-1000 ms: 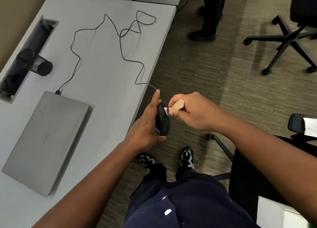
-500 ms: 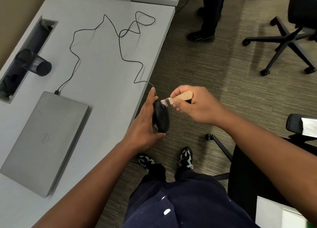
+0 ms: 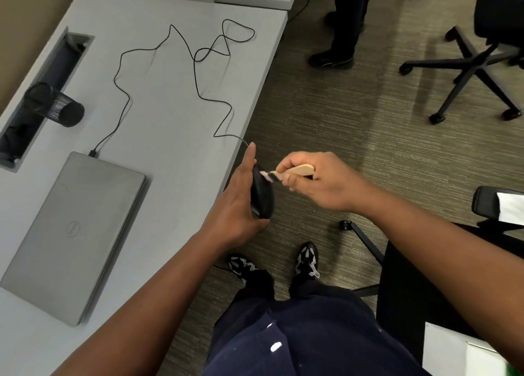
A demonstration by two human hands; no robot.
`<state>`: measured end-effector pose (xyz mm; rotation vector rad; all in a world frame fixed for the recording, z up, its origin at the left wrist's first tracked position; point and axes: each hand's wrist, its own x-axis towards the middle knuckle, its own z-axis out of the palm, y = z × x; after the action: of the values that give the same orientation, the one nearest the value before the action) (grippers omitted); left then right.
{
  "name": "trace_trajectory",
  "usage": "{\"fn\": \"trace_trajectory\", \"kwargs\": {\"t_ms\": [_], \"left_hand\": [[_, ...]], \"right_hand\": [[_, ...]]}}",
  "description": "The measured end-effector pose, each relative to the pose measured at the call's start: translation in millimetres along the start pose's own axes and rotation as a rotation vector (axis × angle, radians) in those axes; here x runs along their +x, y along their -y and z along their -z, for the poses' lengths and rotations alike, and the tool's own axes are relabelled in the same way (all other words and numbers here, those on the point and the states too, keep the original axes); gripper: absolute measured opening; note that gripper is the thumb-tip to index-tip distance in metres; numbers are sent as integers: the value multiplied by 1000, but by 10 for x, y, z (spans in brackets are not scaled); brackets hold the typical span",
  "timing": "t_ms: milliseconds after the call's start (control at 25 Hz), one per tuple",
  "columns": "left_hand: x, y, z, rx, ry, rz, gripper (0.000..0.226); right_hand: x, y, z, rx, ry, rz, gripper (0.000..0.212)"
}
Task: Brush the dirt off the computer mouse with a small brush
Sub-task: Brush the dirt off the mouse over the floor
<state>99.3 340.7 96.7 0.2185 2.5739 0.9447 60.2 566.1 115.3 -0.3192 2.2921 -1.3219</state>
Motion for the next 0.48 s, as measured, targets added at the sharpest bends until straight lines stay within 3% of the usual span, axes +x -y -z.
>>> {"fn": "trace_trajectory", "kwargs": {"t_ms": [120,240,360,480], "left_hand": [[-26,21,-29,62,46,3,153],[-34,12,-33,82,55,12,154],[-9,-4,7,45,33,8,154],[9,34,27,-61,-6,15,152]], "right_hand": [[-13,-15,39,-100,72,-40,12],[-5,-15,71,-123,-18,-35,12],[-14,-14,10,16,-111,10,13],[-10,-64,-57,213,-59,-69,12]]}}
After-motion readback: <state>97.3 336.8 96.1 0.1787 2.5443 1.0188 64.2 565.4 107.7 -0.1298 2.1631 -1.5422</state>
